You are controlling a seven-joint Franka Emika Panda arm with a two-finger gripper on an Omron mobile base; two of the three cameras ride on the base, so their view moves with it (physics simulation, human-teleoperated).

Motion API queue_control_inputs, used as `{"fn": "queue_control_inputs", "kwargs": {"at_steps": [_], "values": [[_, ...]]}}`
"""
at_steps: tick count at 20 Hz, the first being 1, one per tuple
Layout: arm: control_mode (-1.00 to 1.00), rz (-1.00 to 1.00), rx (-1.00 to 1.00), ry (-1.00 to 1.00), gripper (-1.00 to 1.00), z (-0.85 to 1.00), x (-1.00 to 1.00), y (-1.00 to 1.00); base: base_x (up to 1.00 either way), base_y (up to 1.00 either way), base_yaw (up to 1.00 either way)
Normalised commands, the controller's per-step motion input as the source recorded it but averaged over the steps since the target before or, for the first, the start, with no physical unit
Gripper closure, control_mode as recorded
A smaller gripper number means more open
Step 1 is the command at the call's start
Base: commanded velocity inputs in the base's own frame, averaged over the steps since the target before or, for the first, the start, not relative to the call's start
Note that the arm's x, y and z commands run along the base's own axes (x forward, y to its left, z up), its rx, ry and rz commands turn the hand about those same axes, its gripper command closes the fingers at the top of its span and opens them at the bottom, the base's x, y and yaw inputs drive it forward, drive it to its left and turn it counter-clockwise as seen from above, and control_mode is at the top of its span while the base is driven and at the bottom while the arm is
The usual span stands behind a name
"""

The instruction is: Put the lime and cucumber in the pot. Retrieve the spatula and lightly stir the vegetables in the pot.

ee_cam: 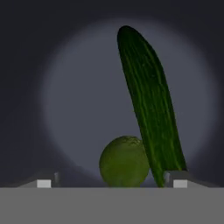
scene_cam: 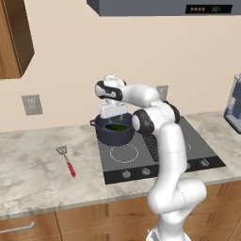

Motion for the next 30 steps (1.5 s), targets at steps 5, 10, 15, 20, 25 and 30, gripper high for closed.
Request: {"fn": "queue_control_inputs", "kwargs": {"at_steps": [5,10,15,20,25,30], "values": [[-1.00,0.00,0.05,-0.15,-1.00,0.65,-0.61,0.00,0.00,0.00,0.00],[-1.00,0.00,0.07,-0.27,-1.00,0.72,-0.98,0.14,0.00,0.00,0.00],[-1.00,-0.01,0.05,-0.33,-1.00,0.18,-1.00,0.66,0.00,0.00,0.00],[-1.00,-0.17,0.07,-0.33,-1.00,0.14,-1.00,0.97,0.00,0.00,0.00],[-1.00,-0.30,0.05,-0.11,-1.00,0.02,-1.00,1.00,0.00,0.00,0.00],[-1.00,-0.25,0.05,0.27,-1.00,-0.34,-0.51,0.71,0.00,0.00,0.00]]}}
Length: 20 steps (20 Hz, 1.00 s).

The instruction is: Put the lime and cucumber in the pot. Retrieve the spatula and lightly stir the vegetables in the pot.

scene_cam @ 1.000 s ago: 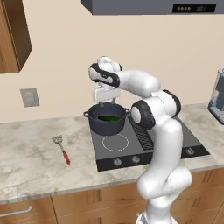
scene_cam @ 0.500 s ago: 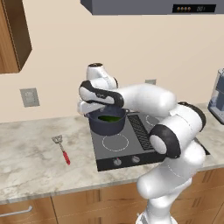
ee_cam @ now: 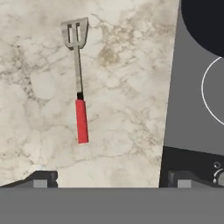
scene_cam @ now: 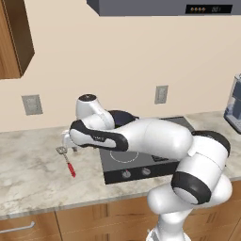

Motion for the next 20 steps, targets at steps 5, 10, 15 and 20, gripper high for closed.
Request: {"fn": "queue_control_inputs", "kwargs": {"at_steps": [5,10,15,20], "values": [[-1.00,-0.20,0.00,0.18,-1.00,-0.44,-0.02,0.13,0.00,0.00,0.00],[-1.00,-0.14,-0.01,-0.08,-1.00,-0.09,-0.07,0.20,0.00,0.00,0.00],[-1.00,-0.15,0.00,-0.07,-1.00,-0.23,0.00,0.39,0.00,0.00,0.00],[-1.00,-0.15,0.00,-0.01,-1.00,-0.43,0.00,0.33,0.00,0.00,0.00]]}}
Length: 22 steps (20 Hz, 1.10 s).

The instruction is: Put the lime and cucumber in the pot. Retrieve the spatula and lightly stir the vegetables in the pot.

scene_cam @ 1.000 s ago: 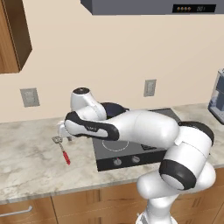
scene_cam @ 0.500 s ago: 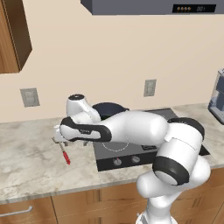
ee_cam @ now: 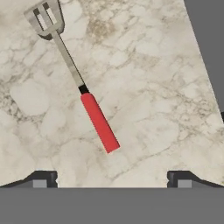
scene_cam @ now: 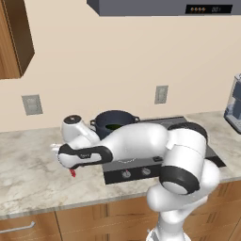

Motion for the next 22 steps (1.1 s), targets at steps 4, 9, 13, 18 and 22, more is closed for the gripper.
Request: {"fn": "queue_control_inputs", "kwargs": {"at_steps": [4,9,13,18,22], "values": [[-1.00,-0.16,0.00,-0.07,-1.00,-0.26,0.00,0.04,0.00,0.00,0.00],[-1.00,-0.14,0.00,-0.03,-1.00,-0.01,0.12,0.00,0.00,0.00,0.00],[-1.00,-0.03,0.00,0.07,-1.00,0.00,0.29,-0.08,0.00,0.00,0.00],[-1.00,0.22,0.00,0.24,-1.00,0.00,0.34,-0.18,0.00,0.00,0.00],[-1.00,0.20,0.00,0.06,-1.00,0.00,0.04,0.00,0.00,0.00,0.00]]}}
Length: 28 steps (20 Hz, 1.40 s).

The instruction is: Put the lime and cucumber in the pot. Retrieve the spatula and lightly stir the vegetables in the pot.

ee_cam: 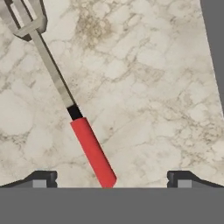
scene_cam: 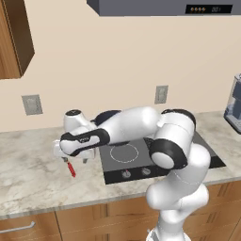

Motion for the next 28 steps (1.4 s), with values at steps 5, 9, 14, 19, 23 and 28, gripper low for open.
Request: {"fn": "queue_control_inputs", "kwargs": {"at_steps": [5,9,14,19,23,28], "values": [[-1.00,0.06,0.00,0.02,-1.00,-0.11,0.00,0.12,0.00,0.00,0.00],[-1.00,0.05,0.00,0.00,-1.00,-0.33,0.00,0.06,0.00,0.00,0.00],[-1.00,0.05,-0.01,0.00,-1.00,-0.33,0.00,0.21,0.00,0.00,0.00],[-1.00,0.07,-0.03,0.00,-1.00,-0.22,0.00,0.17,0.00,0.00,0.00],[-1.00,0.04,-0.01,0.02,-1.00,-0.18,0.00,0.06,0.00,0.00,0.00],[-1.00,0.01,0.00,0.02,1.00,-0.01,0.00,0.01,0.00,0.00,0.00]]}}
